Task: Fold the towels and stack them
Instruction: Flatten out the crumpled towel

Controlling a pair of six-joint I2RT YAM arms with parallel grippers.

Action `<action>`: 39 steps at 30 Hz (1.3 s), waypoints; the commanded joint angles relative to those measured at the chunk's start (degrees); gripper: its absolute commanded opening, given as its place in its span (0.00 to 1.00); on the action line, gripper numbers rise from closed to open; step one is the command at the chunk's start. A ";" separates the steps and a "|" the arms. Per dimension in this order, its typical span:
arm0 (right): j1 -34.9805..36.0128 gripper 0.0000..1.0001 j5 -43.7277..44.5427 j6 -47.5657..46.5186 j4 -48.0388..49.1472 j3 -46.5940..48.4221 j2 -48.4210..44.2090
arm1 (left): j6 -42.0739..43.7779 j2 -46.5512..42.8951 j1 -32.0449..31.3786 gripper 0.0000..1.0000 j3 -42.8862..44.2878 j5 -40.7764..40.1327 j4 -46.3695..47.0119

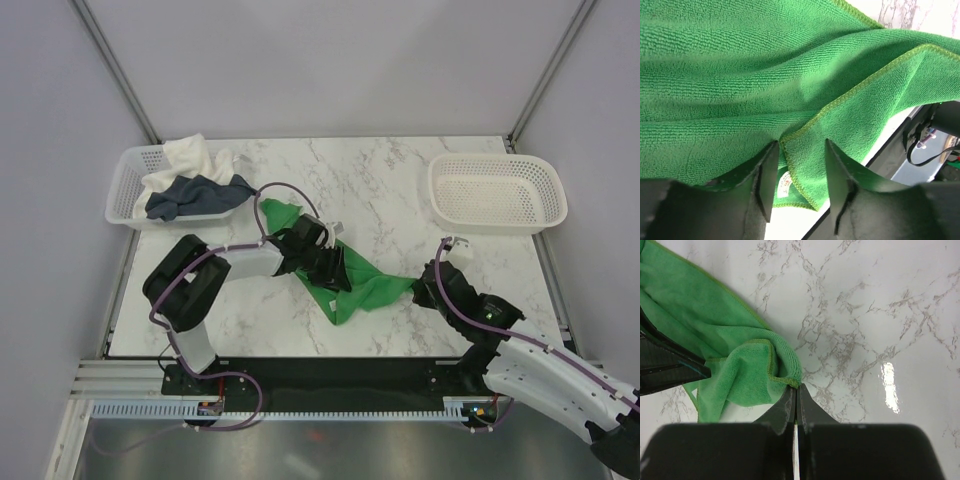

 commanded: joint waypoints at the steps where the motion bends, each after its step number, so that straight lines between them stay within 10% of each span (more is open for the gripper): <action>1: 0.04 0.00 0.08 -0.68 1.62 1.90 0.11 | -0.43 0.99 -1.37 0.48 1.54 -1.51 -0.58; 8: 0.13 0.00 0.26 -2.70 1.88 4.70 1.42 | -1.92 -5.23 -1.46 0.02 2.07 0.51 -0.67; 21: 0.13 0.00 13.53 -25.88 -0.15 39.32 7.14 | 7.82 -28.70 -1.46 0.02 28.42 -17.93 -25.71; 28: 0.13 0.00 -3.67 -42.95 14.36 54.35 9.95 | 15.12 -34.52 -1.37 0.02 50.48 -27.09 -31.25; 39: 0.13 0.00 -16.09 -41.03 14.80 67.21 13.12 | 17.59 -35.66 -1.46 0.02 61.49 -23.84 -35.74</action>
